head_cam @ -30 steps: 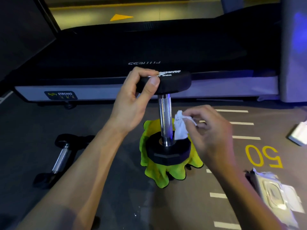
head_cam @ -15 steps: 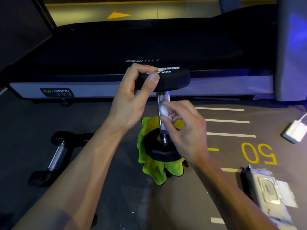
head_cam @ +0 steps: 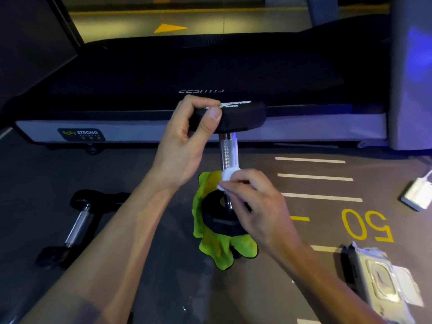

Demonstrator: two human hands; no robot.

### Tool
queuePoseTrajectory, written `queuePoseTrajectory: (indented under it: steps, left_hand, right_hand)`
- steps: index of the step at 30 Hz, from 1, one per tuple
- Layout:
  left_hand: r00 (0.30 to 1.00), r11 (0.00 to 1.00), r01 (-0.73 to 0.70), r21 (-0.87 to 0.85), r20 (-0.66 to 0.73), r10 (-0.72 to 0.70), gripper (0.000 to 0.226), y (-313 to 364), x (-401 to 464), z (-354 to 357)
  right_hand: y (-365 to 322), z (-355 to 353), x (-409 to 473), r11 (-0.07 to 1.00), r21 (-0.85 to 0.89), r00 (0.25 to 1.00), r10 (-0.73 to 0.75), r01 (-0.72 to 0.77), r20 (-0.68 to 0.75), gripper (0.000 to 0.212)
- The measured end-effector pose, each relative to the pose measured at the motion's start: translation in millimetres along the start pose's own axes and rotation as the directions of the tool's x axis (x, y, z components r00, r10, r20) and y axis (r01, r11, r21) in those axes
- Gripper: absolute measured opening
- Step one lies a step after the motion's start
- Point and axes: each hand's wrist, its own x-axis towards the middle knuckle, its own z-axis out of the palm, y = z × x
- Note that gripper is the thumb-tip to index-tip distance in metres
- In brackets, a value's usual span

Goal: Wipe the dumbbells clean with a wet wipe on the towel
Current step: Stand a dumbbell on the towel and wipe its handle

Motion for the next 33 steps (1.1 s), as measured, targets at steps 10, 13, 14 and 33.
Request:
queuePoseTrajectory:
  steps: [10,13,14,33]
  left_hand:
    - [1.000,0.999,-0.024,0.024,0.018,0.023,0.010,3,1,-1]
    - [0.999,0.999,-0.029,0.015,0.025,0.029,0.010,4,0,2]
    - [0.999,0.999,-0.030,0.015,0.024,0.030,0.010,5,1,2]
    - [1.000,1.000,-0.009,-0.020,0.013,0.009,0.012,3,2,3]
  right_hand:
    - [-6,3,34,0.975,-0.202,0.996,-0.091,0.088,-0.005,0.034]
    - [-4,-3,46,0.964,-0.238,0.992,-0.124,0.117,-0.014,0.038]
    - [-3,-5,48,0.965,-0.235,0.993,-0.118,0.112,-0.010,0.038]
    - [3,-11,33,0.978,0.182,0.995,0.104,-0.103,0.005,0.025]
